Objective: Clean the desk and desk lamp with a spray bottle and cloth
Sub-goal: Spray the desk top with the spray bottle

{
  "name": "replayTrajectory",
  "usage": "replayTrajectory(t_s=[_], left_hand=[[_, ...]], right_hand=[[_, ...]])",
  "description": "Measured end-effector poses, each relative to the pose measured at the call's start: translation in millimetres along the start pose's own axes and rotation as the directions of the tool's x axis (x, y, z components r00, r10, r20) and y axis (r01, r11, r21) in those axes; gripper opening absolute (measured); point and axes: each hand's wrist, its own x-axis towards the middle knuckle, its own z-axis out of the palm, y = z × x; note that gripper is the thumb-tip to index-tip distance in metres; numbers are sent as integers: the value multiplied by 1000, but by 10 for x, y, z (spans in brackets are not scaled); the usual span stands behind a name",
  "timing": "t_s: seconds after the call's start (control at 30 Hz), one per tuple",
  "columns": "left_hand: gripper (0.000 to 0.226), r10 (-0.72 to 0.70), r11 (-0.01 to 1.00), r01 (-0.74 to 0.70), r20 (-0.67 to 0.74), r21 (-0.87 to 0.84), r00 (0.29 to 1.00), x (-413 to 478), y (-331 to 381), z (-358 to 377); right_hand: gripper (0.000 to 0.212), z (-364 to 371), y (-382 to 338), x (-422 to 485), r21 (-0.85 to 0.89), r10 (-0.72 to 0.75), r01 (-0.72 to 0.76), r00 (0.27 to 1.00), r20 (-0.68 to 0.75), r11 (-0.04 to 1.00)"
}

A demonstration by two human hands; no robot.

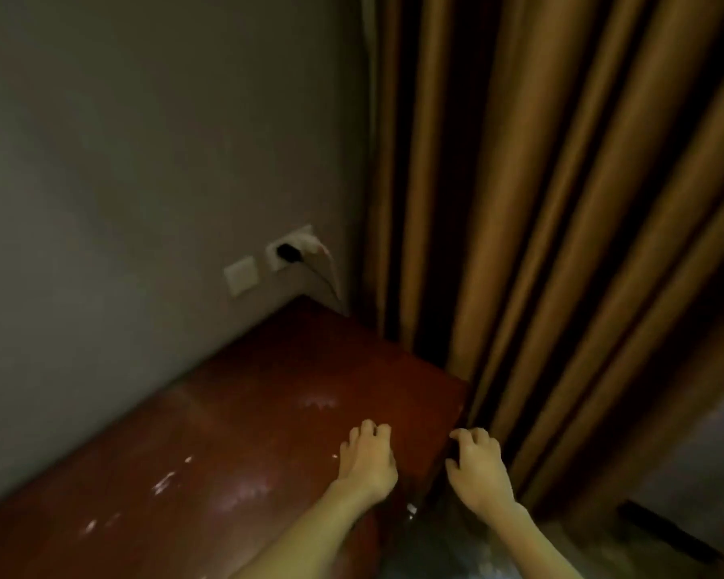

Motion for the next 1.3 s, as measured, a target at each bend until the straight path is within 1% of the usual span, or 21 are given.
replayTrajectory(t_s=[0.1, 0.2, 0.3, 0.4, 0.53, 0.57, 0.7, 0.8, 0.87, 0.97, 1.13, 1.3], left_hand=[[41, -209, 978, 209, -80, -8, 975, -132, -435, -274], [39, -389, 921, 386, -148, -50, 909, -389, -796, -472], [39, -555, 832, 539, -198, -129, 808, -735, -1111, -571], [38, -694, 720, 664, -207, -203, 689, -1151, -1341, -568], [37, -840, 543, 785, -191, -299, 508, -1774, -1530, -442], [37, -859, 512, 801, -185, -310, 477, -1894, -1567, -403], [38, -941, 337, 857, -138, -390, 307, -2447, -1674, -171], [39, -971, 238, 864, -92, -444, 220, -2759, -1731, 20], [39, -980, 198, 863, -67, -466, 188, -2934, -1772, 96], [38, -986, 163, 867, -55, -470, 155, -3155, -1907, 134], [38, -987, 163, 873, -72, -460, 147, -3340, -2231, 83], [37, -976, 216, 844, -116, -491, 182, -3416, -2527, -12]], right_hand=[[47, 100, -532, 215, -45, -198, 204, 975, 101, 978], [47, 210, -997, 312, -89, -351, 374, 915, 199, 923], [47, 363, -1421, 307, -105, -472, 514, 837, 278, 851], [47, 539, -1763, 179, -111, -579, 652, 729, 366, 750], [44, 761, -2091, -99, -116, -684, 812, 551, 478, 572], [43, 806, -2135, -165, -110, -696, 834, 517, 498, 541], [50, 1014, -2349, -517, -77, -737, 925, 344, 582, 371], [50, 1122, -2471, -781, -59, -725, 955, 259, 638, 290], [49, 1207, -2541, -915, -39, -723, 969, 210, 658, 246], [48, 1282, -2710, -1091, -28, -730, 978, 174, 661, 208], [50, 1357, -3001, -1285, 1, -737, 974, 171, 654, 226], [54, 1440, -3214, -1356, -17, -729, 966, 207, 653, 259]])
